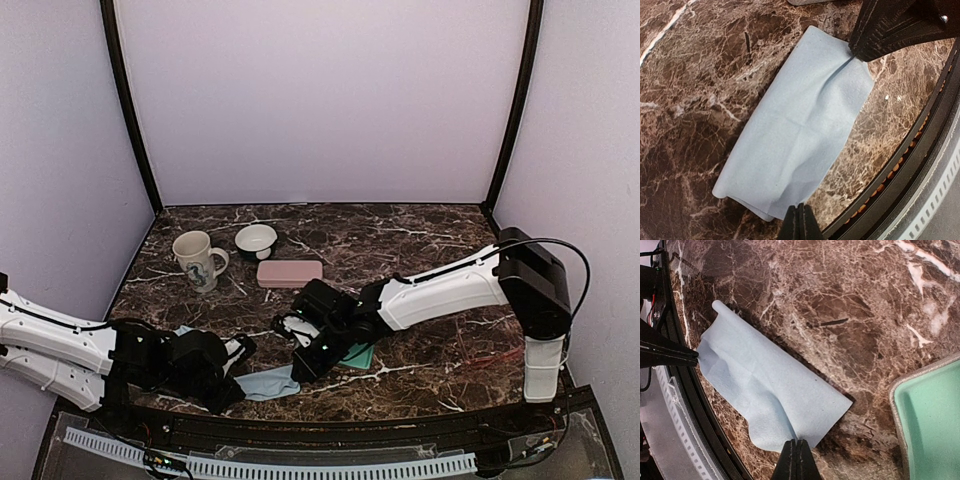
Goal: Organize the sunglasses
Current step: Fold the glasses cleaning cloth at the center of the board.
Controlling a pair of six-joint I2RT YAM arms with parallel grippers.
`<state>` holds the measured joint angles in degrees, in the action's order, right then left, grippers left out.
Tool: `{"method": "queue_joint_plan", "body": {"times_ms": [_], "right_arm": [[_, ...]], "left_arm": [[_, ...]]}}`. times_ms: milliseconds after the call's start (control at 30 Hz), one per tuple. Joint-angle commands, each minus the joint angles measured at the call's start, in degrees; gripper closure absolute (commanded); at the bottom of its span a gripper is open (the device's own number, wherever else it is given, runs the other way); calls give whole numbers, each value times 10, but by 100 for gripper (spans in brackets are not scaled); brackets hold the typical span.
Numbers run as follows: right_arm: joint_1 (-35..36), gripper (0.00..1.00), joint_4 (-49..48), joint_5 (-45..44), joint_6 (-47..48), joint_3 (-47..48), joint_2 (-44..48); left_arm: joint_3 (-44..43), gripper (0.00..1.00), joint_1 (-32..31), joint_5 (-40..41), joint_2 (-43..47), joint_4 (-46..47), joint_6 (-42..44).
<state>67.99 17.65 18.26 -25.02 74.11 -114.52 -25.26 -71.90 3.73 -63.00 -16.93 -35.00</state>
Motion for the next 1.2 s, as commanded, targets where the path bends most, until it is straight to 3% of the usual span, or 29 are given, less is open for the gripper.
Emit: {"method": "queue_joint_plan", "body": {"times_ms": [0, 300, 633, 900, 1167], "right_arm": [[7, 100, 4, 6, -5, -6, 23], [7, 98, 10, 1, -3, -9, 16], [6, 76, 12, -12, -7, -26, 37], [1, 69, -10, -52, -18, -21, 49], [-10, 68, -52, -52, -32, -20, 30]], "left_arm": [[-8, 100, -4, 7, -2, -23, -6], [-8, 97, -13, 2, -10, -27, -7], [-15, 74, -16, -10, 1, -32, 0], [-20, 55, -14, 37, 68, -54, -16], [8, 50, 72, 16, 110, -36, -41]]}}
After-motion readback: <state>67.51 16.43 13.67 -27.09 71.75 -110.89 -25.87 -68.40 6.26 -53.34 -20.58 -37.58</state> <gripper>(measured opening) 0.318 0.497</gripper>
